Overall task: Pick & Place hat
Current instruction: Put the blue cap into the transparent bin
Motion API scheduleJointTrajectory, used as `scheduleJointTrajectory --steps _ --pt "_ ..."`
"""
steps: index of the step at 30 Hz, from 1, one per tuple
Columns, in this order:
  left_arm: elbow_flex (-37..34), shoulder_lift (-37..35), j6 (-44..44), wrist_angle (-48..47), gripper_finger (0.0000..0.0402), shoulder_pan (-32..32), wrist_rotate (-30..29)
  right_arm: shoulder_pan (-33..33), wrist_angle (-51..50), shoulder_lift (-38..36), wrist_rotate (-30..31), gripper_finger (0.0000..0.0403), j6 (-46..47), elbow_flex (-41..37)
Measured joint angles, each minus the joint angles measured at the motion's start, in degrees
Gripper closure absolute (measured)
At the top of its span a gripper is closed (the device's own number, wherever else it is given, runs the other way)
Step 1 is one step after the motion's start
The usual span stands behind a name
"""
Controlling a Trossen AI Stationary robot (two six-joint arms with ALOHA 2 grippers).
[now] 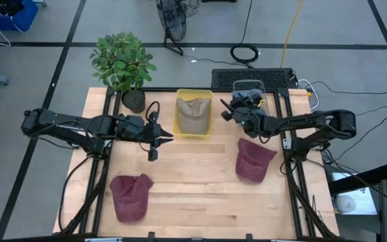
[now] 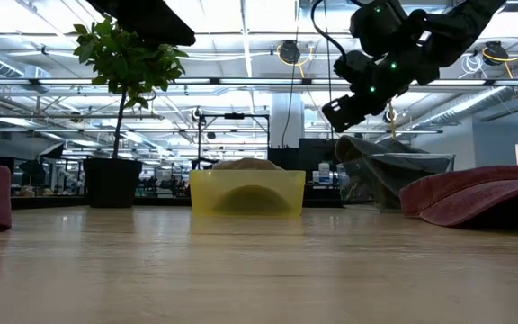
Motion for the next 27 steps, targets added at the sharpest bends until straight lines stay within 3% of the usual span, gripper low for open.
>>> scheduleJointTrajectory --steps 5,9,13,22,27 --pt "0.0 0.0 -0.4 0.0 0.0337 0.0 0.0 0.4 0.0 0.0 -0.7 0.036 0.3 0.0" --pt "0.0 0.0 -0.3 0.0 0.0337 0.0 0.0 0.5 -0.2 0.0 -9.5 0.0367 4.1 0.0" --pt "0.0 0.0 -0.2 0.0 0.0337 0.0 0.0 1.3 -4.4 0.4 -10.3 0.0336 7.7 0.0" --pt "0.0 0.0 -0.1 0.1 0.0337 0.0 0.0 1.3 -13.2 0.4 -12.0 0.0222 16.8 -0.1" --pt "0.0 0.0 -0.1 0.1 0.0337 0.0 0.0 1.4 -13.4 0.4 -7.9 0.021 16.7 -0.1"
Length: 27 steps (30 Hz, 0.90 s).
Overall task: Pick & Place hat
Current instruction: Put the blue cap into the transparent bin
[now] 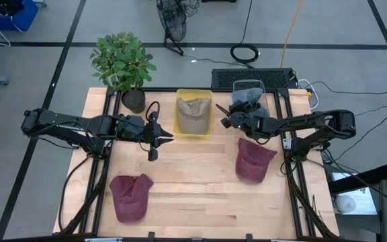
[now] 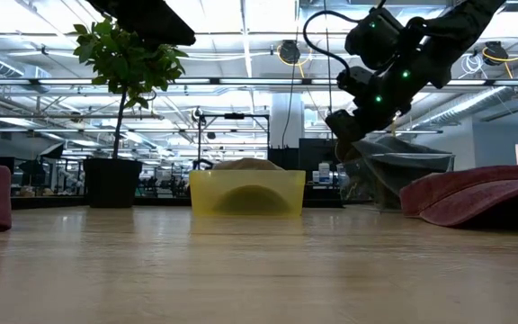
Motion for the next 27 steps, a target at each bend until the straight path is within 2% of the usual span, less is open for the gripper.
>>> scheduleJointTrajectory --steps 8,15,27 --pt "0.0 0.0 0.0 -0.2 0.0337 0.0 0.0 0.1 0.2 -0.3 3.4 0.0262 -4.2 0.0" --pt "0.0 0.0 -0.2 -1.0 0.0337 0.0 0.0 0.1 1.5 -1.4 3.6 0.0302 -6.6 0.0" --pt "0.0 0.0 -0.5 -1.3 0.0337 0.0 0.0 1.8 1.1 -8.2 6.5 0.0342 -10.7 0.0"
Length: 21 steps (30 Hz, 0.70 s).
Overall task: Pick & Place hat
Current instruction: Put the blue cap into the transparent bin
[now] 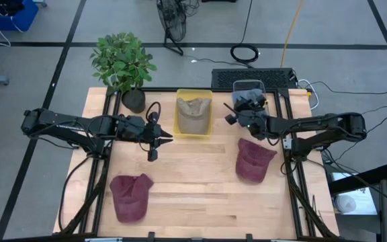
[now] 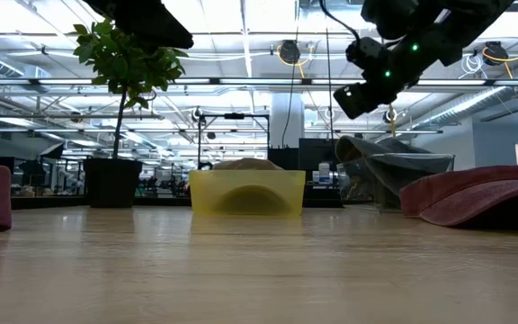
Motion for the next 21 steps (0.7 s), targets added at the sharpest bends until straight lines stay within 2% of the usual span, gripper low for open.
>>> scheduleJointTrajectory --steps 5,9,14,18,21 --pt "0.0 0.0 0.0 0.1 0.0337 0.0 0.0 1.6 0.0 -0.9 -1.0 0.0354 1.7 0.0" --pt "0.0 0.0 0.0 0.6 0.0337 0.0 0.0 3.8 0.0 1.0 -4.7 0.0337 5.2 0.0" --pt "0.0 0.0 0.0 0.7 0.0337 0.0 0.0 6.1 0.1 6.4 -1.6 0.0287 4.3 0.0" --pt "0.0 0.0 0.0 0.7 0.0337 0.0 0.0 6.2 0.8 11.5 -1.6 0.0226 4.3 0.0" --pt "0.0 0.0 0.3 0.8 0.0337 0.0 0.0 6.2 1.5 15.7 1.6 0.0182 4.3 0.6"
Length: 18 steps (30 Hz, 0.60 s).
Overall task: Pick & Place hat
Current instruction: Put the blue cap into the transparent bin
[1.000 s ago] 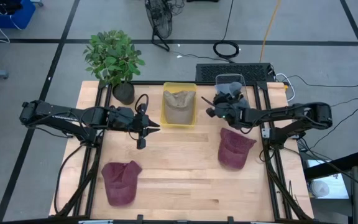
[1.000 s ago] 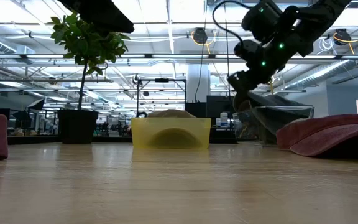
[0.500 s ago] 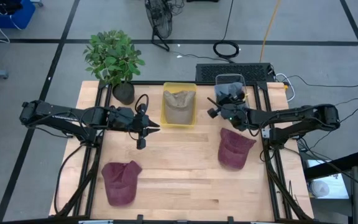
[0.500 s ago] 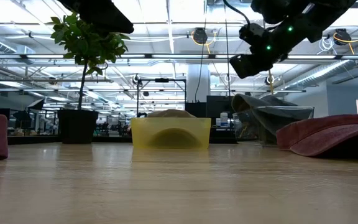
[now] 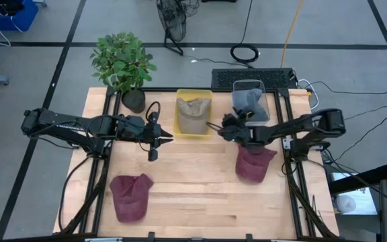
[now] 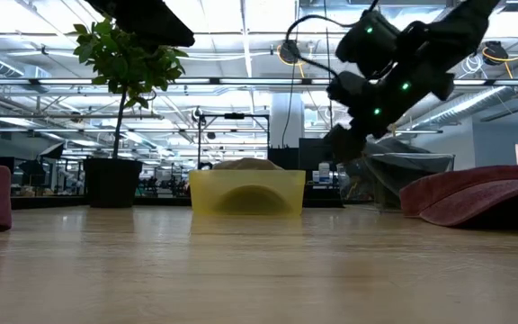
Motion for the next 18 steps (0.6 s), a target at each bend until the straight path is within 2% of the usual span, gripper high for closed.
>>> scheduleJointTrajectory --steps 3,7,18 --pt "0.0 0.0 0.2 0.1 0.0337 0.0 0.0 0.1 0.2 3.4 3.3 0.0155 -2.3 2.3" --pt "0.0 0.0 0.2 0.1 0.0337 0.0 -0.1 0.1 0.2 6.6 8.1 0.0146 -8.0 5.0" --pt "0.0 0.0 -0.3 -0.8 0.0337 -0.5 0.0 -1.6 -1.7 6.9 12.8 0.0186 -9.3 5.1"
